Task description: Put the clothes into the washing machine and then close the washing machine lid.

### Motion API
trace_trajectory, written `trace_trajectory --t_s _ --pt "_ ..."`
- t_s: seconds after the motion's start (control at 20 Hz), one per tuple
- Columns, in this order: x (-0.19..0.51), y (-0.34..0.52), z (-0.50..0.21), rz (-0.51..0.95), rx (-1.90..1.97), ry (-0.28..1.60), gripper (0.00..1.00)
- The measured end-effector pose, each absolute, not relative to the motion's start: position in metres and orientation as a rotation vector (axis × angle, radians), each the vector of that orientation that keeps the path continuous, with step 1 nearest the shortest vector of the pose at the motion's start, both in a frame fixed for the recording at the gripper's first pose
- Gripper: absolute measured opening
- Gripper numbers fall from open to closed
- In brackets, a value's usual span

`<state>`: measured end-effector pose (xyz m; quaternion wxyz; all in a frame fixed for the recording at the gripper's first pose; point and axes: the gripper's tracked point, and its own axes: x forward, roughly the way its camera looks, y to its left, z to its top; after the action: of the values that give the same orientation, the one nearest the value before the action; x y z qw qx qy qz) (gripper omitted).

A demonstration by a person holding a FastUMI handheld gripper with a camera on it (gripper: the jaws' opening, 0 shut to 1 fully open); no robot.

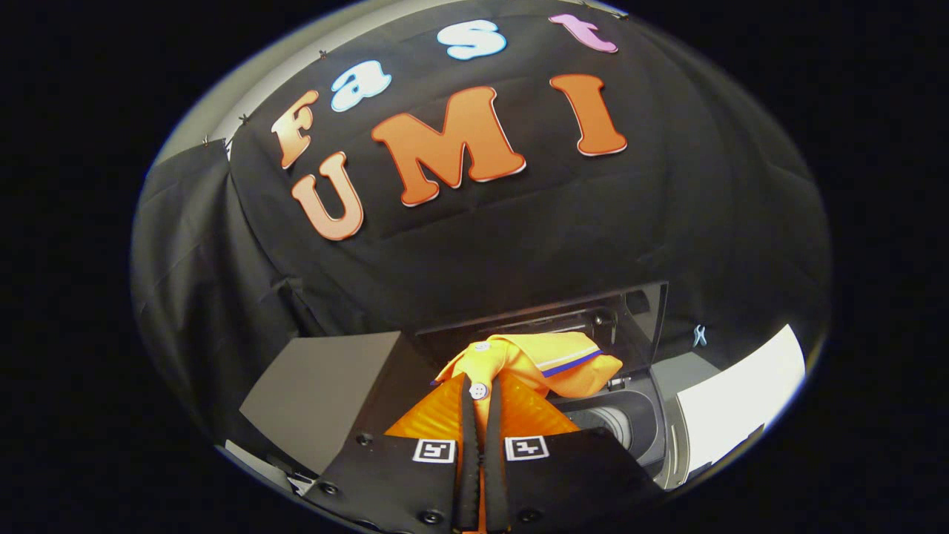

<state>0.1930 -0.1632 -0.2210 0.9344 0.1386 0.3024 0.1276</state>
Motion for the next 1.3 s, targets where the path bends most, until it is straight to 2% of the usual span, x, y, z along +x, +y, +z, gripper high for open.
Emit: trace_trajectory --t_s 0.55,0.9,1.3 --pt "0.23 -0.17 -0.391 0.241 0.213 0.791 0.11" --pt "0.221 -0.179 -0.488 0.192 0.167 0.955 0.11" --pt "0.222 -0.184 -0.551 0.157 0.105 1.072 0.11"
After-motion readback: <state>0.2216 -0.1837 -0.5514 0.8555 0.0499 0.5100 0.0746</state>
